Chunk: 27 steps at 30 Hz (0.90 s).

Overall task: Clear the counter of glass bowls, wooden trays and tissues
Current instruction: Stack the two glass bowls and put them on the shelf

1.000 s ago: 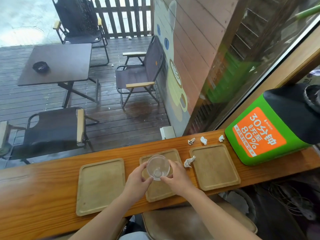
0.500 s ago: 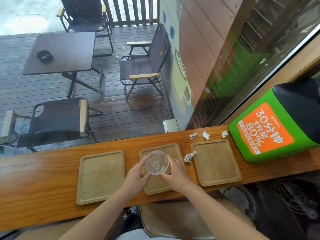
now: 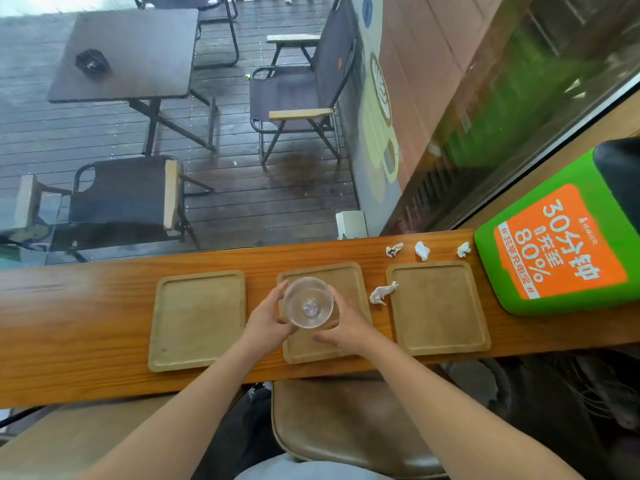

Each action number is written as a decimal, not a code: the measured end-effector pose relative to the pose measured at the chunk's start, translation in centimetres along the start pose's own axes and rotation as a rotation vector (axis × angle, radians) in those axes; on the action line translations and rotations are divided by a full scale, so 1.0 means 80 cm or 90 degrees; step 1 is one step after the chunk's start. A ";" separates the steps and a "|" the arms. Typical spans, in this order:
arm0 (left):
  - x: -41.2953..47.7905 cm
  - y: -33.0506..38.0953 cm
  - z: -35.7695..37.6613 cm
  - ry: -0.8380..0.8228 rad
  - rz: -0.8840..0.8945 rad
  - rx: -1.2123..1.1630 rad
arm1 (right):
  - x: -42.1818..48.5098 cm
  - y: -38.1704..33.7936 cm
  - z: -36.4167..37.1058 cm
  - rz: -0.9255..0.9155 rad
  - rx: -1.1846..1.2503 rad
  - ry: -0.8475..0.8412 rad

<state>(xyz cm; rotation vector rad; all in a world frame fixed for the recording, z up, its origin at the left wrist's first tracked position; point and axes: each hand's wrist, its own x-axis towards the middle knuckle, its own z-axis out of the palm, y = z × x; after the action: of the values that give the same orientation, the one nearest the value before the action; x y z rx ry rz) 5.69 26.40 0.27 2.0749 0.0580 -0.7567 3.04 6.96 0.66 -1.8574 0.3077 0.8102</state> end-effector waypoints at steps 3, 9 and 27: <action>0.006 0.001 0.008 -0.001 -0.006 -0.046 | 0.009 0.000 0.000 -0.045 0.005 0.013; -0.012 0.005 0.022 0.005 -0.050 -0.090 | 0.005 0.001 -0.010 -0.072 0.009 -0.017; -0.040 0.177 0.036 -0.302 0.293 -0.054 | -0.198 -0.021 -0.062 -0.029 0.201 0.409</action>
<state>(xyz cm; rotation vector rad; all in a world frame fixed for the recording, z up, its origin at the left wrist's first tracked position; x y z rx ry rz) 6.12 16.52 11.32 1.6877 -0.6170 -0.9098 -5.82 0.87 13.37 -1.7680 0.7455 0.0971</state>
